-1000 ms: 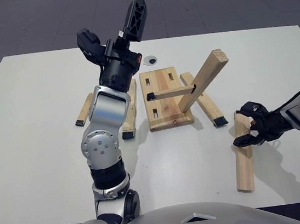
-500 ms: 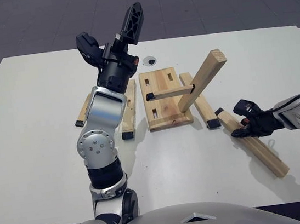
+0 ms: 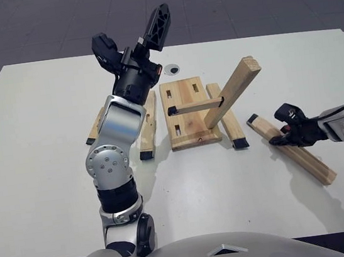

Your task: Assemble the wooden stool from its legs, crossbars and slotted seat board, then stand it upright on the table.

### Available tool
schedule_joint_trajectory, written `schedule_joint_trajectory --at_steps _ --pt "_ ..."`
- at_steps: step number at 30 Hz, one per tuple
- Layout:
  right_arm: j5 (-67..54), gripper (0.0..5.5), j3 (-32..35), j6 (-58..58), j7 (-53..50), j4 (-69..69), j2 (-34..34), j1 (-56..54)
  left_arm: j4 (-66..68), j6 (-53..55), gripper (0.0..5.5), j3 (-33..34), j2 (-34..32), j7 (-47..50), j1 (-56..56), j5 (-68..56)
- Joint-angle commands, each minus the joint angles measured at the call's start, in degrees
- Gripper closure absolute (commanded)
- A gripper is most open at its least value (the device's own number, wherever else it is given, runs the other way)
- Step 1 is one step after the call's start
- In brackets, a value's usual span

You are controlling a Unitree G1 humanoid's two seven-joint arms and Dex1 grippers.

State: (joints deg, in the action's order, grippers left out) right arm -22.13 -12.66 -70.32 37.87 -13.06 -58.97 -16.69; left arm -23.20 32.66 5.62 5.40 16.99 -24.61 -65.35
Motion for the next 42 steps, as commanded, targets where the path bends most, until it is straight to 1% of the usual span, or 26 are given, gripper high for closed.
schedule_joint_trajectory --at_steps 1,5,8,11,13,16,19,22,27,32,37,42 --pt "0.09 3.43 8.08 6.26 -1.25 1.93 3.66 -6.29 0.9 0.8 0.1 0.64 -1.05 -0.48 -1.18 -0.16" --pt "-0.51 3.43 15.63 10.65 -2.94 5.14 6.87 -11.38 1.14 1.54 0.1 0.59 -1.27 -0.83 -1.36 -0.63" --pt "-2.2 3.43 22.86 14.81 -5.54 7.99 10.69 -16.86 1.56 2.41 0.1 1.31 -1.9 -0.79 -2.02 -1.94" --pt "-3.1 3.43 28.49 21.86 -8.89 7.62 14.29 -21.61 3.05 2.75 0.1 3.3 -1.31 0.53 -3.58 -6.66" --pt "-3.5 3.43 31.43 26.47 -11.52 7.57 16.9 -24.76 3.91 2.34 0.1 4.93 -0.61 1.94 -5.31 -11.38" --pt "-5.14 3.43 35.37 31.56 -15.89 7.77 21.25 -29.09 5.8 2.16 0.1 5.71 0.09 3.73 -9.39 -17.11" --pt "-7.58 3.43 37.61 38.06 -18.99 6.71 27.0 -32.25 10.34 -1.22 0.1 7.53 3.12 6.72 -15.26 -22.38" --pt "-9.85 3.43 37.47 42.89 -20.69 4.55 32.07 -33.7 15.34 -6.92 0.1 10.83 7.17 10.31 -20.3 -29.95" --pt "-11.09 3.43 34.76 49.69 -22.71 2.57 38.81 -35.0 19.5 -11.34 0.1 10.5 8.84 10.75 -27.07 -37.65" --pt "-9.08 3.43 32.05 57.19 -23.27 2.13 42.02 -36.34 21.61 -15.7 0.1 9.93 10.48 14.37 -29.66 -43.75" --pt "-7.17 3.43 28.92 62.75 -24.08 3.05 44.83 -38.51 22.52 -12.87 0.1 8.62 10.48 17.98 -29.26 -47.61" --pt "-4.16 3.43 24.47 67.91 -22.93 5.18 47.88 -40.05 22.82 -7.56 0.1 9.16 15.14 19.32 -29.4 -47.63"
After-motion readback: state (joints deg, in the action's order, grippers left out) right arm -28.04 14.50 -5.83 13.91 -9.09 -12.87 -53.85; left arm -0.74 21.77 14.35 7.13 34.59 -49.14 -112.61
